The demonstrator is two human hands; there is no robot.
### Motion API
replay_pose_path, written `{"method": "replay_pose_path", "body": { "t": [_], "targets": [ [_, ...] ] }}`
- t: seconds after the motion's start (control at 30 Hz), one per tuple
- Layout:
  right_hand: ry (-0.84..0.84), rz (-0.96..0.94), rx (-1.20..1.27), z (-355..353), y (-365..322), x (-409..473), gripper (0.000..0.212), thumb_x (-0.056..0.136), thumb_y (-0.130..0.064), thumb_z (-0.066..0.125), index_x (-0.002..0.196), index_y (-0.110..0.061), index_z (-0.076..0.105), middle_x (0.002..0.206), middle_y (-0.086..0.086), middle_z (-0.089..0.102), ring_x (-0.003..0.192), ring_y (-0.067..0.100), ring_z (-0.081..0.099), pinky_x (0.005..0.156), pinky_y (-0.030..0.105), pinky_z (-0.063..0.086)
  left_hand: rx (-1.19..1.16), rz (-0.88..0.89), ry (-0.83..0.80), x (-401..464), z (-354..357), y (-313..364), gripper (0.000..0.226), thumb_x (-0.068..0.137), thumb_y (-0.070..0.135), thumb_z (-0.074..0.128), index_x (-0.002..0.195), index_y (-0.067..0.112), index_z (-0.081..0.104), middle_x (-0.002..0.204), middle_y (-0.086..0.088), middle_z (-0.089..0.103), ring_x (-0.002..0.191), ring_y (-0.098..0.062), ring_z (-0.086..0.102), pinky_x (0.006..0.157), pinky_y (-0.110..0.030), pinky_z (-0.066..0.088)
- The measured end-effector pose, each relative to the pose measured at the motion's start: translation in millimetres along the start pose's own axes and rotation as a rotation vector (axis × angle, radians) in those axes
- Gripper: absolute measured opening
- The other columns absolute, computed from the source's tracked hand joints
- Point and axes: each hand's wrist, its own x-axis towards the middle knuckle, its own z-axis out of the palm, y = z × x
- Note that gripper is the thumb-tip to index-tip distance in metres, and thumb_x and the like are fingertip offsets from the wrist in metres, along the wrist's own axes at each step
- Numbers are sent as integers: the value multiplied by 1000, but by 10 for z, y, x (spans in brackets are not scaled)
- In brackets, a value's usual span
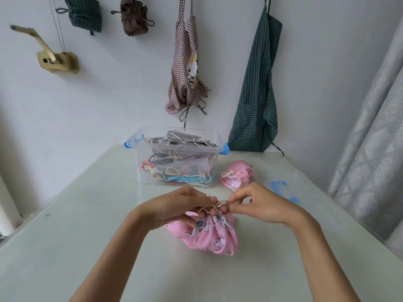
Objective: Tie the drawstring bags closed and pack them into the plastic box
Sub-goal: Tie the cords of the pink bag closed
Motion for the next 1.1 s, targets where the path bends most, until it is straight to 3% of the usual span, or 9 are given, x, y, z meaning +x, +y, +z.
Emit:
{"method": "replay_pose_path", "body": {
  "t": [0.17, 0.33, 0.47, 0.53, 0.67, 0.8, 0.9, 0.97, 1.1],
  "targets": [
    [95, -49, 204, -191, 55, -120, 19, 82, -37, 67, 82, -20, 76, 86, -1, 75, 87, 10, 69, 84, 22, 48, -169, -73, 63, 36, -88, -80, 21, 83, 32, 66, 85, 14, 78, 65, 6, 66, 58, 1, 59, 54, -10, 50],
    [39, -195, 280, -262, -144, -218, 24, 77, -40, 66, 78, -19, 77, 73, 4, 72, 63, 10, 63, 69, 20, 49, -399, -17, 252, 112, -90, -116, 24, 65, 27, 78, 82, 11, 78, 73, -2, 73, 57, -1, 65, 53, -11, 51],
    [-164, -201, 67, -211, -293, -277, 25, 81, -47, 66, 80, -25, 77, 63, -11, 65, 59, 0, 51, 60, 12, 37, -455, -4, 315, 110, -117, -105, 20, 62, 21, 80, 81, 14, 79, 72, -2, 74, 57, -1, 66, 53, -11, 52],
    [-187, -187, 20, -207, -307, -283, 26, 78, -54, 66, 90, -33, 76, 77, -16, 70, 68, 2, 56, 65, 15, 42, -455, 2, 302, 103, -124, -102, 10, 71, 12, 77, 80, 14, 79, 70, -3, 73, 58, -3, 67, 53, -11, 52],
    [58, -174, 131, -130, -264, -147, 44, 77, -64, 49, 96, -32, 72, 88, -17, 71, 82, -2, 62, 72, 11, 45, -408, 33, 256, 90, -113, -94, 13, 76, 2, 71, 75, 13, 78, 63, -1, 69, 54, -3, 63, 53, -12, 51],
    [86, -113, 92, 58, -159, 30, 18, 90, -35, 57, 106, -29, 63, 102, -17, 65, 99, 1, 59, 86, 18, 45, -326, 97, 230, 78, -98, -79, 21, 77, -4, 66, 73, 13, 78, 66, 0, 69, 55, -3, 61, 54, -11, 50],
    [65, -92, 192, 138, -152, 71, 22, 85, -24, 66, 106, -29, 65, 105, -13, 69, 103, 11, 62, 92, 25, 49, -277, 135, 265, 64, -130, -76, 21, 77, -5, 67, 73, 13, 78, 69, -1, 70, 56, -4, 60, 55, -11, 49],
    [108, -79, 265, 148, -178, 78, 24, 81, -14, 69, 101, -27, 69, 96, -8, 72, 95, 16, 66, 89, 24, 51, -257, 158, 296, 58, -134, -68, 20, 74, -4, 70, 74, 13, 78, 73, -2, 73, 61, -6, 64, 59, -13, 51],
    [134, -32, 280, 161, -219, 99, 26, 78, -11, 65, 92, -32, 72, 65, -11, 71, 66, -4, 64, 65, 6, 42, -125, 206, 422, 50, -120, -54, 21, 72, -4, 72, 71, 16, 79, 74, -5, 75, 66, -9, 69, 62, -18, 55]
  ]
}}
